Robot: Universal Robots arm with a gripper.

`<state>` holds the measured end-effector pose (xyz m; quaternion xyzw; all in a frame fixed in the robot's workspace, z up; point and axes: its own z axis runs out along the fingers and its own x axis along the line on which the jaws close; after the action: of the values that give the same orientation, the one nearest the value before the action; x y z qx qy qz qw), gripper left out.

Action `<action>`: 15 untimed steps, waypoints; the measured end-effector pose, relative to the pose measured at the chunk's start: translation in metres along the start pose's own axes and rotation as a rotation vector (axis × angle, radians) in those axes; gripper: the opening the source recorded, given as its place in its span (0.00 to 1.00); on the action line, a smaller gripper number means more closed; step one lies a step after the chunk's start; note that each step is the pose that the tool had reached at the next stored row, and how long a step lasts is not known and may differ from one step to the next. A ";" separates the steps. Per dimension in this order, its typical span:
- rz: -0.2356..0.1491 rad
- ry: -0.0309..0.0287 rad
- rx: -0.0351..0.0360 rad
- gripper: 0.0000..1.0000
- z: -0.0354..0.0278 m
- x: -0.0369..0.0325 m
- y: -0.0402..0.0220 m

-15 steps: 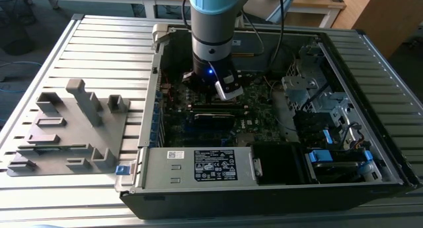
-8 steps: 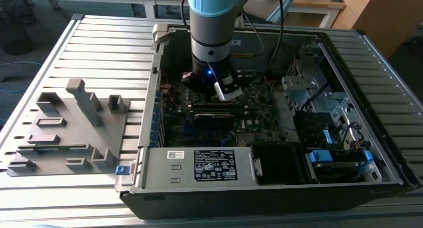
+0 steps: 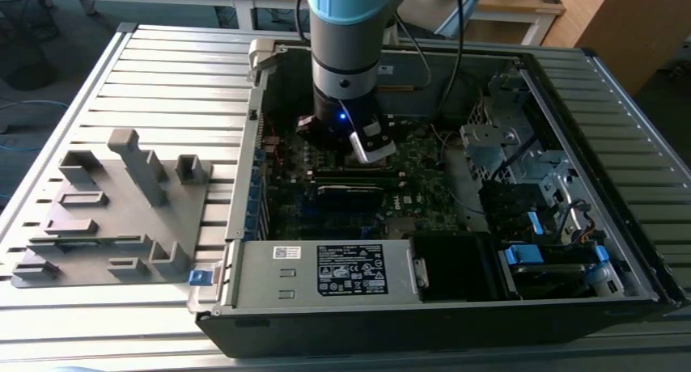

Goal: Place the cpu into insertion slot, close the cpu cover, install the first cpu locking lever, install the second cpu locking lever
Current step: 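Install the second cpu locking lever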

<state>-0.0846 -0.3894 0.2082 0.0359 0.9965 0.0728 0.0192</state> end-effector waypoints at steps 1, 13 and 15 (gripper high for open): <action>0.000 0.0000 -0.0001 0.11 -0.0007 -0.0001 -0.0002; 0.000 0.0004 -0.0043 0.11 -0.0023 -0.0008 -0.0101; 0.000 -0.0001 -0.0060 0.11 -0.0020 -0.0005 -0.0102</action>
<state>-0.0848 -0.3998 0.2087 0.0359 0.9963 0.0759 0.0194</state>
